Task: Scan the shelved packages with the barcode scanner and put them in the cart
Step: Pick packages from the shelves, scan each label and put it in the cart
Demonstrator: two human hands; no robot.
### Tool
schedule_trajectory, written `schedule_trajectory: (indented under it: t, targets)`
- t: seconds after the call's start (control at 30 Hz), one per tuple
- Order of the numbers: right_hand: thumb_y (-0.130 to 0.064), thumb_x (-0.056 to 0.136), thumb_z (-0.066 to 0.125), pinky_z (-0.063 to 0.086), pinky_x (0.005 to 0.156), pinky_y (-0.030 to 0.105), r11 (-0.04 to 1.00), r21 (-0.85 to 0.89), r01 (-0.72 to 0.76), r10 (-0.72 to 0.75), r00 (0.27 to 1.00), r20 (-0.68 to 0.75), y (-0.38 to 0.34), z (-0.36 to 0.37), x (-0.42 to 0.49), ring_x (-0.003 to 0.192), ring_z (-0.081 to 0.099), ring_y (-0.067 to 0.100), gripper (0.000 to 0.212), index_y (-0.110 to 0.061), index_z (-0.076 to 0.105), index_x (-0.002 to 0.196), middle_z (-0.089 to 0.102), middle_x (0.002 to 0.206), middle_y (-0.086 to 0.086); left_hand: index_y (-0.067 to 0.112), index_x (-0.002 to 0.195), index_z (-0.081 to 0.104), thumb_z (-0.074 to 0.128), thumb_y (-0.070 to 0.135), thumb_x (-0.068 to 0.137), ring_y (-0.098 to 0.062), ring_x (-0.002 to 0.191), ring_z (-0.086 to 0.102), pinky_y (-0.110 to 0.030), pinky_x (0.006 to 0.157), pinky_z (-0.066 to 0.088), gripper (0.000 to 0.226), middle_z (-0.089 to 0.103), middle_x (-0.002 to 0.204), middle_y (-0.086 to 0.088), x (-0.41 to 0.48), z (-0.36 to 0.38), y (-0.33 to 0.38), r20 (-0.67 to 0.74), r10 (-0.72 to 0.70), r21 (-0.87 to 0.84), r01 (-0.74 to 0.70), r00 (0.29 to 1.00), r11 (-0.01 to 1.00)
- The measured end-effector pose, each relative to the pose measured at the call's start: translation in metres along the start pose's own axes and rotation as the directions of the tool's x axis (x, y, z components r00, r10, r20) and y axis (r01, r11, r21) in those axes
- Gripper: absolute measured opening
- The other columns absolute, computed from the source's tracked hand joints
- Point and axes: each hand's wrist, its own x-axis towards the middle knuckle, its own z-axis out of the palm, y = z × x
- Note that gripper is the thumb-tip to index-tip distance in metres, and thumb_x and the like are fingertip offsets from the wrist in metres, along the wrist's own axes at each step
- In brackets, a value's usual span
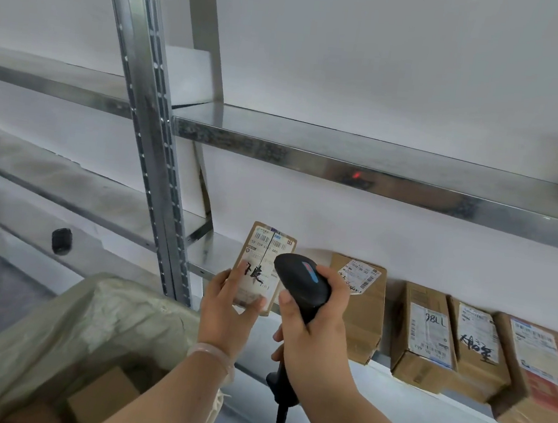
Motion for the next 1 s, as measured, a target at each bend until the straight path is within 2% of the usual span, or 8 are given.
schedule_trajectory:
  t: [0.13, 0.3, 0.53, 0.6, 0.67, 0.8, 0.9, 1.0]
  targets:
    - [-0.030, 0.092, 0.062, 0.058, 0.075, 0.051, 0.999, -0.036, -0.013, 0.013, 1.000, -0.003, 0.001, 0.014, -0.006, 0.081, 0.065, 0.017, 0.049, -0.065, 0.030, 0.109, 0.062, 0.102, -0.003, 0.031, 0.146, 0.043, 0.077, 0.014, 0.083, -0.020, 0.120, 0.053, -0.038, 0.102, 0.051, 0.073, 0.046, 0.134, -0.001, -0.008, -0.013, -0.006, -0.023, -0.020, 0.006, 0.020, 1.000, 1.000]
    - [-0.026, 0.094, 0.061, 0.058, 0.057, 0.045, 0.998, 0.005, -0.063, 0.063, 0.997, 0.053, -0.003, 0.029, -0.017, 0.059, 0.062, 0.014, 0.045, -0.058, 0.033, 0.108, 0.063, 0.090, -0.006, 0.027, 0.146, 0.045, 0.077, 0.016, 0.083, -0.018, 0.113, 0.055, -0.022, 0.099, 0.047, 0.071, 0.043, 0.126, 0.009, -0.019, -0.038, -0.011, -0.054, -0.060, 0.048, 0.062, 0.997, 0.997]
    - [-0.021, 0.092, 0.063, 0.057, 0.056, 0.048, 0.995, -0.056, -0.077, 0.088, 0.971, 0.223, 0.001, 0.062, -0.034, 0.066, 0.067, 0.023, 0.042, -0.046, 0.040, 0.117, 0.064, 0.088, -0.009, 0.036, 0.143, 0.045, 0.077, 0.017, 0.083, -0.017, 0.101, 0.060, -0.020, 0.096, 0.050, 0.071, 0.045, 0.130, 0.006, -0.037, -0.084, -0.035, -0.124, -0.132, 0.021, 0.135, 0.984, 0.991]
    - [-0.021, 0.092, 0.063, 0.058, 0.054, 0.044, 0.993, -0.085, -0.085, 0.106, 0.951, 0.290, 0.004, 0.073, -0.040, 0.069, 0.068, 0.022, 0.042, -0.046, 0.040, 0.117, 0.062, 0.091, -0.008, 0.037, 0.144, 0.044, 0.077, 0.018, 0.083, -0.012, 0.094, 0.060, -0.020, 0.094, 0.050, 0.072, 0.044, 0.131, 0.006, -0.046, -0.103, -0.042, -0.147, -0.184, 0.041, 0.192, 0.972, 0.980]
    - [-0.022, 0.093, 0.062, 0.058, 0.053, 0.038, 0.989, -0.126, -0.073, 0.114, 0.926, 0.361, 0.009, 0.084, -0.046, 0.070, 0.069, 0.018, 0.042, -0.050, 0.038, 0.114, 0.060, 0.098, -0.010, 0.035, 0.144, 0.045, 0.077, 0.020, 0.083, -0.013, 0.096, 0.061, -0.032, 0.099, 0.052, 0.071, 0.042, 0.136, 0.005, -0.059, -0.126, -0.054, -0.180, -0.250, 0.074, 0.267, 0.951, 0.961]
    - [-0.026, 0.094, 0.061, 0.058, 0.054, 0.030, 0.976, -0.211, -0.058, 0.160, 0.847, 0.507, 0.020, 0.108, -0.059, 0.072, 0.069, 0.008, 0.045, -0.048, 0.034, 0.121, 0.056, 0.110, -0.010, 0.035, 0.145, 0.045, 0.078, 0.027, 0.082, -0.022, 0.124, 0.048, -0.042, 0.110, 0.042, 0.072, 0.042, 0.140, 0.001, -0.095, -0.177, -0.090, -0.202, -0.316, 0.227, 0.359, 0.927, 0.905]
    - [-0.027, 0.094, 0.062, 0.059, 0.054, 0.033, 0.962, -0.265, -0.060, 0.211, 0.782, 0.586, 0.031, 0.129, -0.068, 0.070, 0.070, 0.011, 0.047, -0.047, 0.033, 0.125, 0.054, 0.109, -0.014, 0.039, 0.145, 0.043, 0.077, 0.030, 0.083, -0.020, 0.126, 0.044, -0.042, 0.112, 0.039, 0.071, 0.041, 0.139, 0.000, -0.132, -0.212, -0.110, -0.227, -0.427, 0.273, 0.478, 0.875, 0.835]
    - [-0.025, 0.093, 0.063, 0.056, 0.050, 0.028, 0.957, -0.282, -0.063, 0.233, 0.745, 0.626, 0.041, 0.148, -0.077, 0.067, 0.070, 0.011, 0.046, -0.047, 0.034, 0.121, 0.059, 0.107, -0.006, 0.037, 0.146, 0.042, 0.075, 0.027, 0.085, -0.012, 0.120, 0.041, -0.034, 0.113, 0.037, 0.071, 0.039, 0.139, 0.002, -0.168, -0.238, -0.123, -0.242, -0.501, 0.292, 0.555, 0.831, 0.779]
